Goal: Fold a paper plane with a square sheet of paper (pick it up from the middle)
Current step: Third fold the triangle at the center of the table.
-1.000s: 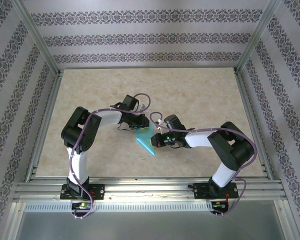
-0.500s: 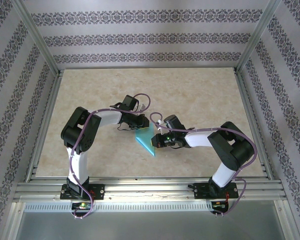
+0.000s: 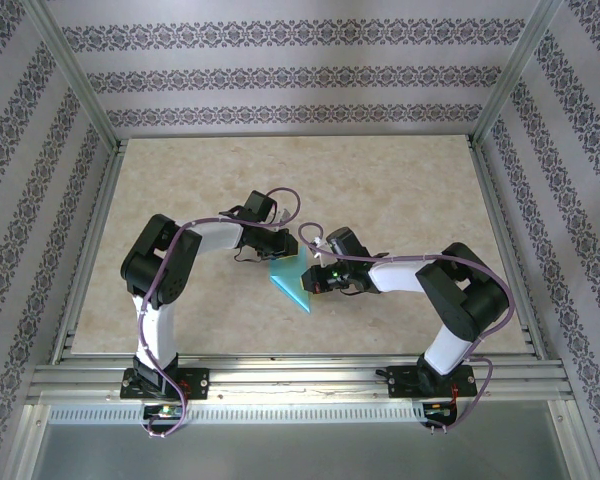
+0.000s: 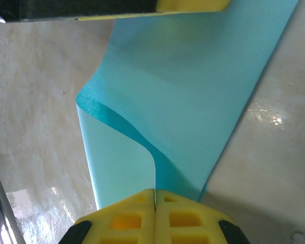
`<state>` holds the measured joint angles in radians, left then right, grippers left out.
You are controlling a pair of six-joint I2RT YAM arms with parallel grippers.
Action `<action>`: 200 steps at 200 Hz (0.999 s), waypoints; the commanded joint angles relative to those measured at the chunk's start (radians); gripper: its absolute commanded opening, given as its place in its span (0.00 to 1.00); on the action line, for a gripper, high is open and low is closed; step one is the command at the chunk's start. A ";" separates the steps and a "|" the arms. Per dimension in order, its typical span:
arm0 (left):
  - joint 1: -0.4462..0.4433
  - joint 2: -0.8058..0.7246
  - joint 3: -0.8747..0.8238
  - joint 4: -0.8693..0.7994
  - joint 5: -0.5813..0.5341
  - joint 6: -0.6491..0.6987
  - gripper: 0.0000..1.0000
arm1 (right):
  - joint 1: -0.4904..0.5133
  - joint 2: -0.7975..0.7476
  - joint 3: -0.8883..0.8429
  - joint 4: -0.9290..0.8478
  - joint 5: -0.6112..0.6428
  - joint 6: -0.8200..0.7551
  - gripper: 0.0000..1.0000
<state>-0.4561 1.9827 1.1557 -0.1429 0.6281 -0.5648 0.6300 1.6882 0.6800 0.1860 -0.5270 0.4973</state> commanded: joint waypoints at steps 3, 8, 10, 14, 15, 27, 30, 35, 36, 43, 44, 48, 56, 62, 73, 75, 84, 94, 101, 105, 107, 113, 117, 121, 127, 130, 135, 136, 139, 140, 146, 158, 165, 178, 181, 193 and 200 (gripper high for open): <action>0.002 -0.028 -0.016 -0.017 -0.007 -0.010 0.20 | -0.004 0.019 0.021 -0.016 0.015 -0.021 0.00; 0.002 -0.028 -0.015 -0.017 -0.007 -0.012 0.20 | -0.004 0.021 0.021 -0.014 0.014 -0.021 0.00; 0.002 -0.027 -0.015 -0.016 -0.007 -0.013 0.20 | -0.004 0.022 0.022 -0.014 0.013 -0.020 0.00; 0.001 -0.027 -0.015 -0.016 -0.007 -0.013 0.20 | -0.003 0.024 0.023 -0.014 0.012 -0.021 0.00; 0.001 -0.027 -0.016 -0.016 -0.007 -0.013 0.20 | -0.003 0.024 0.023 -0.014 0.012 -0.022 0.00; 0.001 -0.027 -0.015 -0.014 -0.005 -0.014 0.20 | -0.003 0.027 0.023 -0.013 0.010 -0.020 0.00; 0.001 -0.027 -0.015 -0.014 -0.006 -0.014 0.20 | -0.004 0.027 0.023 -0.013 0.010 -0.020 0.00; 0.002 -0.025 -0.016 -0.014 -0.005 -0.015 0.20 | -0.002 0.028 0.023 -0.011 0.010 -0.020 0.00; 0.002 -0.025 -0.015 -0.014 -0.005 -0.015 0.20 | -0.002 0.027 0.023 -0.011 0.010 -0.019 0.00; 0.001 -0.024 -0.016 -0.012 -0.004 -0.015 0.20 | -0.001 0.027 0.021 -0.010 0.009 -0.019 0.00; 0.001 -0.024 -0.015 -0.012 -0.004 -0.015 0.20 | -0.001 0.027 0.022 -0.010 0.009 -0.019 0.00; 0.002 -0.023 -0.016 -0.012 -0.003 -0.016 0.20 | -0.002 0.027 0.022 -0.010 0.008 -0.019 0.00; 0.002 -0.022 -0.016 -0.010 -0.001 -0.017 0.20 | -0.001 0.025 0.023 -0.009 0.006 -0.017 0.00; 0.002 -0.021 -0.015 -0.009 -0.001 -0.017 0.20 | 0.000 0.023 0.024 -0.008 0.004 -0.017 0.00; 0.002 -0.021 -0.015 -0.009 -0.002 -0.017 0.20 | 0.001 0.018 0.025 -0.007 0.001 -0.017 0.00; 0.002 -0.021 -0.016 -0.009 -0.002 -0.017 0.20 | 0.001 0.017 0.026 -0.007 0.001 -0.017 0.00; 0.001 -0.021 -0.016 -0.009 -0.002 -0.017 0.20 | 0.002 0.008 0.026 -0.005 -0.001 -0.018 0.00; 0.000 -0.021 -0.015 -0.009 -0.001 -0.017 0.20 | 0.004 -0.003 0.026 -0.005 -0.002 -0.020 0.00; 0.001 -0.021 -0.015 -0.008 -0.001 -0.017 0.20 | 0.005 -0.010 0.026 -0.005 -0.004 -0.022 0.00; 0.002 -0.021 -0.016 -0.008 -0.001 -0.016 0.20 | 0.005 -0.015 0.026 -0.004 -0.004 -0.024 0.00; 0.002 -0.021 -0.015 -0.009 -0.002 -0.017 0.20 | 0.005 -0.017 0.026 -0.003 -0.003 -0.025 0.00; 0.001 -0.021 -0.016 -0.008 -0.002 -0.017 0.20 | 0.006 -0.019 0.025 -0.004 -0.004 -0.026 0.00; 0.002 -0.020 -0.015 -0.009 -0.001 -0.017 0.20 | 0.005 -0.021 0.026 -0.004 -0.005 -0.028 0.00; 0.001 -0.018 -0.013 -0.008 -0.001 -0.017 0.20 | 0.007 -0.021 0.026 -0.003 -0.006 -0.029 0.00; 0.001 -0.019 -0.012 -0.008 -0.001 -0.018 0.20 | 0.006 -0.020 0.026 -0.003 -0.007 -0.029 0.00; 0.002 -0.019 -0.012 -0.007 -0.001 -0.018 0.20 | 0.005 -0.018 0.026 -0.003 -0.007 -0.029 0.00; 0.002 -0.019 -0.011 -0.007 -0.001 -0.018 0.20 | 0.006 -0.014 0.027 -0.006 -0.008 -0.029 0.00; 0.002 -0.019 -0.011 -0.007 -0.001 -0.018 0.20 | 0.006 -0.014 0.027 -0.006 -0.008 -0.029 0.00; 0.001 -0.019 -0.010 -0.007 -0.001 -0.018 0.20 | 0.005 -0.011 0.027 -0.006 -0.009 -0.029 0.00; 0.002 -0.019 -0.010 -0.007 -0.001 -0.018 0.20 | 0.006 -0.011 0.027 -0.005 -0.009 -0.029 0.00; 0.001 -0.019 -0.010 -0.008 -0.001 -0.018 0.20 | 0.006 -0.004 0.029 -0.007 -0.012 -0.029 0.00; 0.002 -0.019 -0.008 -0.007 -0.001 -0.018 0.20 | 0.006 0.009 0.030 -0.004 -0.014 -0.025 0.00; 0.001 -0.019 -0.009 -0.008 0.001 -0.019 0.20 | 0.007 0.014 0.029 0.001 -0.017 -0.022 0.00; 0.002 -0.019 -0.008 -0.009 0.001 -0.018 0.20 | 0.008 0.019 0.029 0.006 -0.017 -0.020 0.00; 0.002 -0.019 -0.010 -0.009 0.001 -0.017 0.20 | 0.008 0.020 0.029 0.006 -0.019 -0.020 0.00; 0.001 -0.019 -0.010 -0.009 0.001 -0.018 0.20 | 0.010 0.024 0.031 0.007 -0.019 -0.020 0.00; 0.001 -0.019 -0.011 -0.009 0.001 -0.018 0.20 | 0.010 0.026 0.032 0.007 -0.020 -0.020 0.00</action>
<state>-0.4561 1.9816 1.1557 -0.1429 0.6281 -0.5800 0.6312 1.6951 0.6876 0.1837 -0.5255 0.4908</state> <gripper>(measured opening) 0.202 0.049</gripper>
